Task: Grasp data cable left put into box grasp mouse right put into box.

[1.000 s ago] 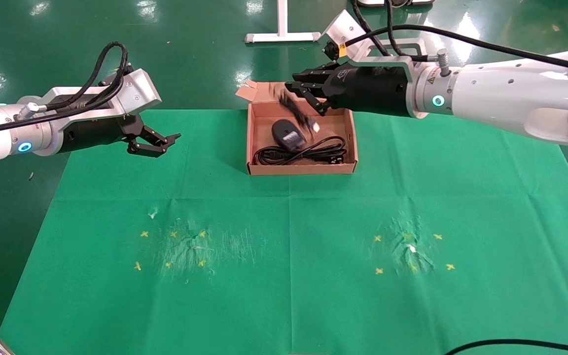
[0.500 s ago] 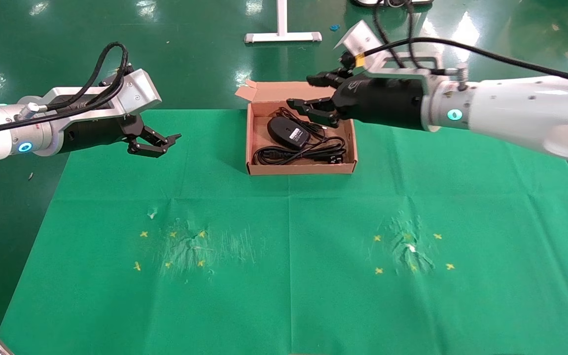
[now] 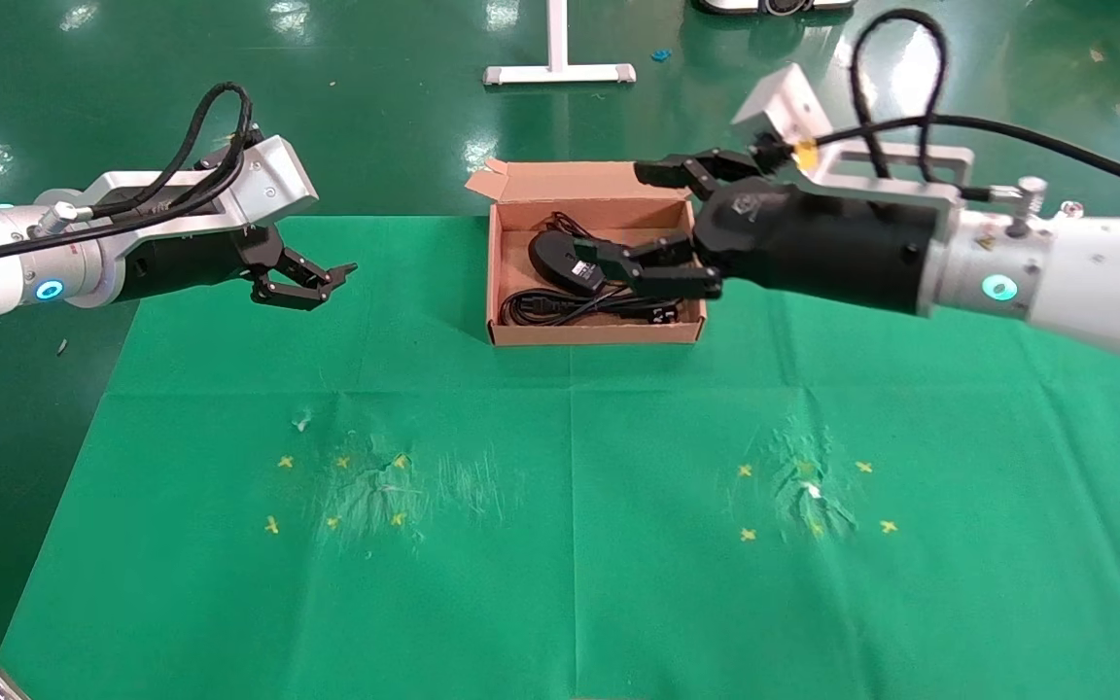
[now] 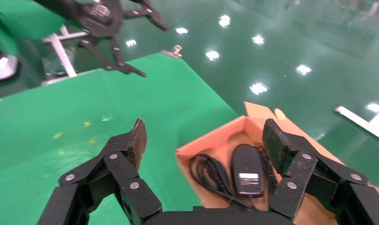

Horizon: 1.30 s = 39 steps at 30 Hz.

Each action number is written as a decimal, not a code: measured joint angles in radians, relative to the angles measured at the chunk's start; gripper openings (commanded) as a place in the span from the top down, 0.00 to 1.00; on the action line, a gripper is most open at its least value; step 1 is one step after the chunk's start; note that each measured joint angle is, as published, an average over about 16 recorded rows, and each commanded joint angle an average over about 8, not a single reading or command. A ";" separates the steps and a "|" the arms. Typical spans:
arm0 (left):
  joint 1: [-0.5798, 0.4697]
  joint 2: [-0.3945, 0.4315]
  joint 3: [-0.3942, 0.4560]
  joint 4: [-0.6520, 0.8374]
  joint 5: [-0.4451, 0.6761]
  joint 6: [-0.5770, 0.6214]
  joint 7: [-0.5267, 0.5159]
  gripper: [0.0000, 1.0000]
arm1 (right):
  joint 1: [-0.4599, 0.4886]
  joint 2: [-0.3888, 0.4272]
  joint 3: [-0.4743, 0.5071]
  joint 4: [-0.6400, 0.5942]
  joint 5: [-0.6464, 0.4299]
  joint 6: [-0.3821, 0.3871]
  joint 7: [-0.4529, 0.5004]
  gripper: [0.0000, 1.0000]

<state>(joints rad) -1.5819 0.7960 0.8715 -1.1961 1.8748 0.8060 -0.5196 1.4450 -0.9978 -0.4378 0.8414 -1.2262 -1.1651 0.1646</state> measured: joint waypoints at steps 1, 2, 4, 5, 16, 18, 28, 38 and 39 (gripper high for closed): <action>0.000 0.000 0.000 0.000 0.000 0.000 0.000 0.00 | -0.010 0.010 0.004 0.012 0.013 -0.009 0.001 0.00; 0.000 0.000 0.000 0.000 0.000 0.000 0.000 0.00 | -0.019 0.020 0.008 0.023 0.026 -0.017 0.001 0.00; 0.000 0.000 0.000 0.000 0.000 0.000 0.000 0.00 | -0.039 0.040 0.017 0.046 0.052 -0.035 0.002 0.00; 0.000 0.000 0.000 0.000 0.000 0.000 0.000 0.00 | -0.048 0.050 0.021 0.058 0.065 -0.043 0.003 0.00; 0.007 -0.002 -0.008 -0.001 -0.015 0.009 0.004 0.00 | -0.154 0.161 0.066 0.185 0.207 -0.138 0.010 0.00; 0.013 -0.005 -0.015 -0.002 -0.029 0.017 0.008 0.00 | -0.174 0.181 0.074 0.208 0.232 -0.155 0.011 0.00; 0.076 -0.028 -0.089 -0.013 -0.171 0.103 0.050 0.00 | -0.270 0.282 0.115 0.323 0.362 -0.241 0.017 0.00; 0.161 -0.059 -0.187 -0.028 -0.362 0.218 0.105 0.00 | -0.349 0.364 0.149 0.417 0.467 -0.312 0.022 0.00; 0.169 -0.062 -0.197 -0.029 -0.381 0.229 0.110 0.00 | -0.354 0.369 0.151 0.423 0.474 -0.316 0.022 0.00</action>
<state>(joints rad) -1.4128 0.7344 0.6744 -1.2253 1.4941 1.0351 -0.4092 1.0911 -0.6284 -0.2868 1.2643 -0.7525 -1.4811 0.1864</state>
